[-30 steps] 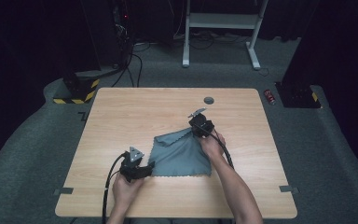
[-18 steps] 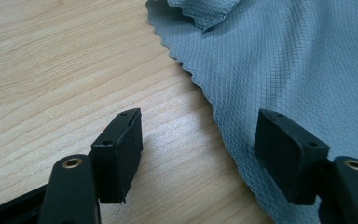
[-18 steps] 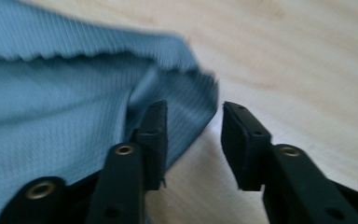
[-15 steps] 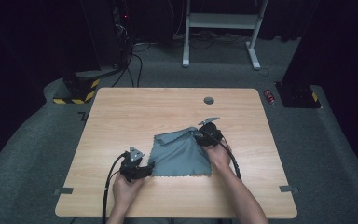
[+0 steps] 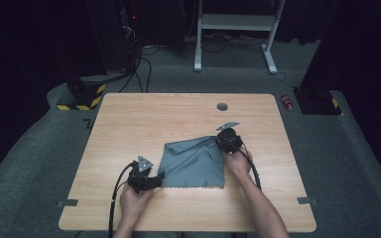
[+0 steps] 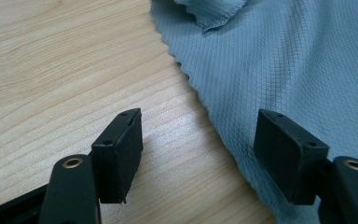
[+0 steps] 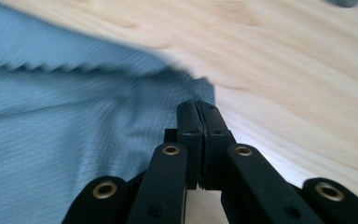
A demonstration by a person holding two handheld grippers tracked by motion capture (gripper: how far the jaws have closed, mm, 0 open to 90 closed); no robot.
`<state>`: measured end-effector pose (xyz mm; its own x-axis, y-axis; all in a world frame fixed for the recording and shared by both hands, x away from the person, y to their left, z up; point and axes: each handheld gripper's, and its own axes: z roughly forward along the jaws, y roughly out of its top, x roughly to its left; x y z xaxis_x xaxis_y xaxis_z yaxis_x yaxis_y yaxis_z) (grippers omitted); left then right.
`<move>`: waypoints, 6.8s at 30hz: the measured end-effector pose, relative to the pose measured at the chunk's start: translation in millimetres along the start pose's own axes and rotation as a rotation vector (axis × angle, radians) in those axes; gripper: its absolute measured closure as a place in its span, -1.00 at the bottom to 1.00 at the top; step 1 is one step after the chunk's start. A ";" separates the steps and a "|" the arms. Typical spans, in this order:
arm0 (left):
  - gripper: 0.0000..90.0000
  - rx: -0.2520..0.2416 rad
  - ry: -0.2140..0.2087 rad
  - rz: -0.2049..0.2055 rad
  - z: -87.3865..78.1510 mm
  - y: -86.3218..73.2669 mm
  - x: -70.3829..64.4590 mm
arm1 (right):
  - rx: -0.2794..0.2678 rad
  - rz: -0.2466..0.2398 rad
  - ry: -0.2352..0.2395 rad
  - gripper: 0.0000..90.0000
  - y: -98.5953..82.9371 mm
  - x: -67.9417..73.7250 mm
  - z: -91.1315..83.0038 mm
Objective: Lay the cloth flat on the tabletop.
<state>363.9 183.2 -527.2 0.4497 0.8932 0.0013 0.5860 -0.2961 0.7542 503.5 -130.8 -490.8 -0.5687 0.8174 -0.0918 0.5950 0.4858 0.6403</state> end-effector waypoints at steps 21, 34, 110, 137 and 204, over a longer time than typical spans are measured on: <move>-0.27 0.002 -0.001 0.004 0.3 0.4 0.4 | 0.006 -0.298 0.122 0.71 -0.3 72.9 -4.8; -0.27 0.000 0.000 0.004 0.4 0.4 0.3 | -0.137 -0.092 0.072 0.68 2.3 25.6 -42.9; -0.26 0.001 -0.002 0.004 0.3 0.5 0.3 | -0.065 0.060 -0.024 0.99 -0.8 -14.8 -18.1; 0.25 0.024 -0.050 0.190 44.7 83.3 -24.8 | -0.141 -0.065 0.171 0.64 -68.5 61.1 -49.9; 1.00 0.126 0.004 0.206 92.6 132.5 -11.2 | -0.138 -0.154 0.244 0.50 -99.4 87.7 -53.1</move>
<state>498.9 102.6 -488.1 0.5662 0.8107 0.1492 0.5620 -0.5120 0.6496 364.4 -123.9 -522.0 -0.7756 0.6308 -0.0210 0.4180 0.5383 0.7317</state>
